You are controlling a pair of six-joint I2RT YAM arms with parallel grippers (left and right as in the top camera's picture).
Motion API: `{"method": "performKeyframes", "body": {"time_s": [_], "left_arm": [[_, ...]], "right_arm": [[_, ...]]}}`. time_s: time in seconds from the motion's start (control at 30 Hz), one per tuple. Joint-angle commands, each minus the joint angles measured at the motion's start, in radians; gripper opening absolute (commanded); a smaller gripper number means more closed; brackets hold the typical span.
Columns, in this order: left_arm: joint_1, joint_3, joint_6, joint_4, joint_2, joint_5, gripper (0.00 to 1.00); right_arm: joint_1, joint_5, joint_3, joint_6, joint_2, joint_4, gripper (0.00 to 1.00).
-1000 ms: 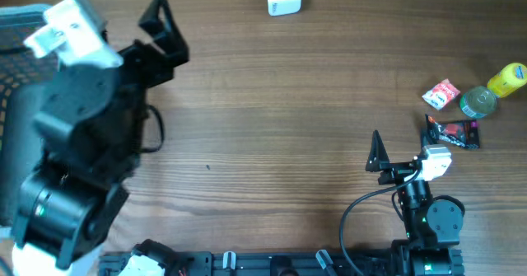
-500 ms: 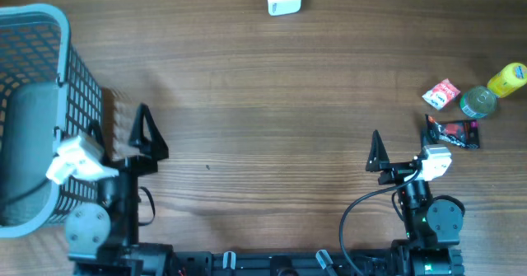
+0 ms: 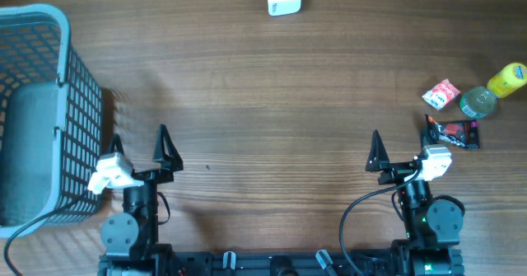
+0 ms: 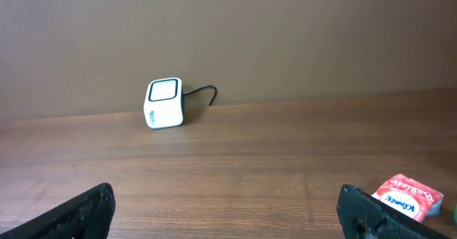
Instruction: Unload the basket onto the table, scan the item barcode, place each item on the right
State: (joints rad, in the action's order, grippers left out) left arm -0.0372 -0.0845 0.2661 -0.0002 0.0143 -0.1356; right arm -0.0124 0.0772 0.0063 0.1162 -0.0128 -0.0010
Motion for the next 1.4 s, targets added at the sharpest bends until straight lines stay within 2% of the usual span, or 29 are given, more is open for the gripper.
{"method": "performKeyframes", "body": {"time_s": [0.0, 0.17, 0.27, 1.37], "left_arm": [[0.006, 0.053, -0.052, -0.010, -0.011, 0.012, 1.00], [-0.006, 0.079, -0.058, -0.064, -0.011, 0.013, 1.00], [-0.006, 0.079, -0.106, -0.068, -0.011, 0.037, 1.00], [-0.006, 0.079, -0.105, -0.066, -0.008, 0.057, 1.00]], "right_arm": [[-0.003, -0.010, -0.001, 0.017, 0.008, 0.003, 1.00], [-0.003, -0.010, -0.001, 0.017, 0.008, 0.003, 1.00], [-0.003, -0.010, -0.001, 0.017, 0.008, 0.003, 1.00], [-0.003, -0.010, -0.001, 0.017, 0.008, 0.003, 1.00]]}}
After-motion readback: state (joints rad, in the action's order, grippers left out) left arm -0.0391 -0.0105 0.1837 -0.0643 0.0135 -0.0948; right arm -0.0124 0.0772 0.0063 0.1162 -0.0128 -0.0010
